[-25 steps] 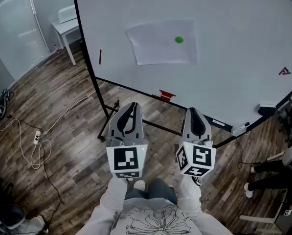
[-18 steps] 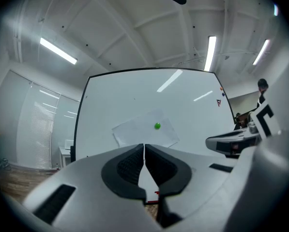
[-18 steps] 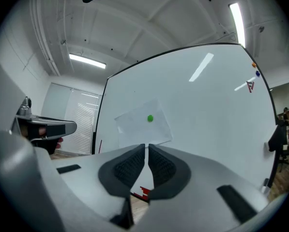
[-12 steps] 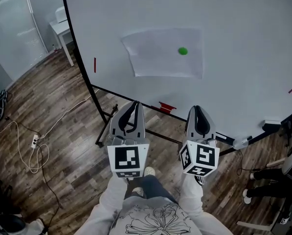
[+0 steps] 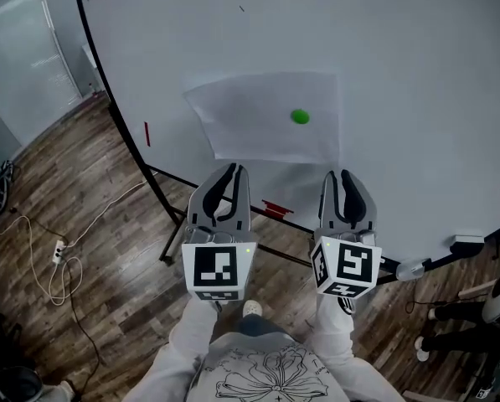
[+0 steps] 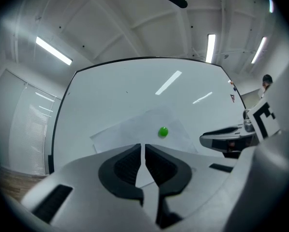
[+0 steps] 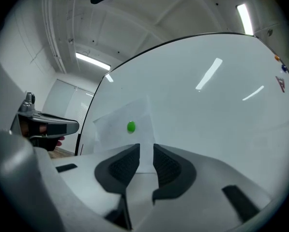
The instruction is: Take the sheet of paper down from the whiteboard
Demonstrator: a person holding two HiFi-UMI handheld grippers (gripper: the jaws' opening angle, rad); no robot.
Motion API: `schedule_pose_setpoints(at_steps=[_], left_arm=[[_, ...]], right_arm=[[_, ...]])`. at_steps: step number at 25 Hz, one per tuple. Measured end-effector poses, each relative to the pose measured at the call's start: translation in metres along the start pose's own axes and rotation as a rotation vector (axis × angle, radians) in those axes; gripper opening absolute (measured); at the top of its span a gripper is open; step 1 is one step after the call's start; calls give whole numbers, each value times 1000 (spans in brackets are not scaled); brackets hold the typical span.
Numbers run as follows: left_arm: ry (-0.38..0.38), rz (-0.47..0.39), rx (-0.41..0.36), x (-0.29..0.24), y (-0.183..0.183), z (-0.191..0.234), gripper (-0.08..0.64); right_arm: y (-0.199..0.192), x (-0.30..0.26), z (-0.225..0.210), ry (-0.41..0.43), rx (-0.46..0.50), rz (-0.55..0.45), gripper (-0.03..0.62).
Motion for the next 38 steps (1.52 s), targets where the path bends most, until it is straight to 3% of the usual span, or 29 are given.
schedule_pose_setpoints(at_steps=[8, 19, 26, 30, 38], left_arm=[[-34, -2, -27, -37, -2, -13, 11], [-150, -2, -50, -80, 3, -17, 15], [-266, -6, -56, -103, 5, -25, 99], [-313, -5, -102, -114, 5, -34, 141], [-332, -6, -138, -126, 6, -46, 160]], right_arm=[[-5, -29, -21, 36, 21, -17, 87], [-3, -51, -19, 57, 71, 6, 100], [-2, -55, -15, 33, 91, 37, 89], [-4, -56, -13, 39, 100, 56, 71], [-5, -57, -17, -17, 59, 47, 17]])
Point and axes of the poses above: the fingertips, and each gripper's own axes: x backward along the fingers, z to its left, y out of its top, the point moved 9 cm from there along x, backward along the fingers, and after that the axes turned 9 degrees about -z, right-handed, at the moved point
